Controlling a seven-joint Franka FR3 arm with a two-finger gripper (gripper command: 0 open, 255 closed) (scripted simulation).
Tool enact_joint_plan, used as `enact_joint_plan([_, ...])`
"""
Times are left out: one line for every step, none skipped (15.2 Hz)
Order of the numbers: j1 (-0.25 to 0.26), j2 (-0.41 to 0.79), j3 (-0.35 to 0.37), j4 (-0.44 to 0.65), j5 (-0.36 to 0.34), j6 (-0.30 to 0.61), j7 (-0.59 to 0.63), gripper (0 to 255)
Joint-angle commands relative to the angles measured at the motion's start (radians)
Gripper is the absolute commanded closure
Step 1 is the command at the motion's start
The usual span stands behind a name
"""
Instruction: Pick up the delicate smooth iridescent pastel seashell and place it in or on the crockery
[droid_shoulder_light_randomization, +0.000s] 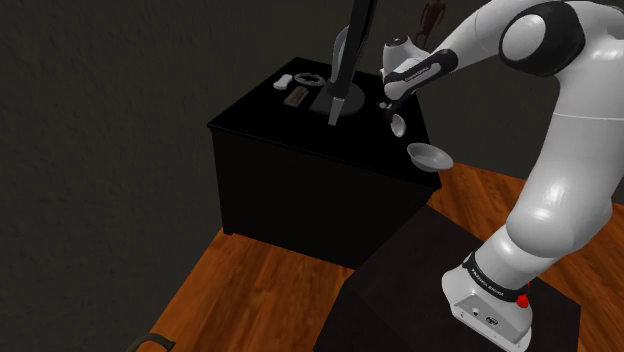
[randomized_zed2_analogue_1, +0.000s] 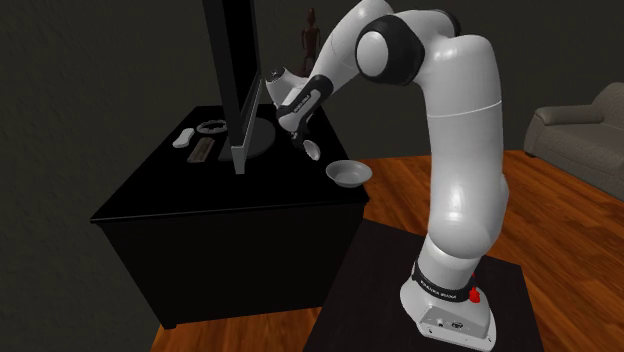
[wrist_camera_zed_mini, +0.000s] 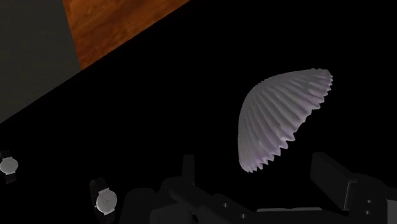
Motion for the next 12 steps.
enact_joint_plan([-0.007,0.019,-0.003,0.004,-0.002,0.019,0.0,0])
enact_joint_plan([-0.011,0.029,-0.005,0.005,-0.002,0.029,0.001,0])
enact_joint_plan([-0.015,0.039,-0.006,0.007,-0.003,0.038,0.001,0])
enact_joint_plan([-0.017,0.044,-0.007,0.008,-0.003,0.044,0.001,0])
enact_joint_plan([-0.017,0.044,-0.007,0.008,-0.003,0.044,0.001,0])
enact_joint_plan([-0.017,0.044,-0.007,0.008,-0.003,0.044,0.001,0])
enact_joint_plan([-0.017,0.044,-0.007,0.008,-0.003,0.044,0.001,0])
enact_joint_plan([-0.017,0.044,-0.007,0.008,-0.003,0.044,0.001,0])
enact_joint_plan([-0.017,0.044,-0.007,0.008,-0.003,0.044,0.001,0])
enact_joint_plan([-0.017,0.044,-0.007,0.008,-0.003,0.044,0.001,0])
enact_joint_plan([-0.017,0.044,-0.007,0.008,-0.003,0.043,0.001,0])
enact_joint_plan([-0.017,0.044,-0.007,0.008,-0.003,0.043,0.001,255])
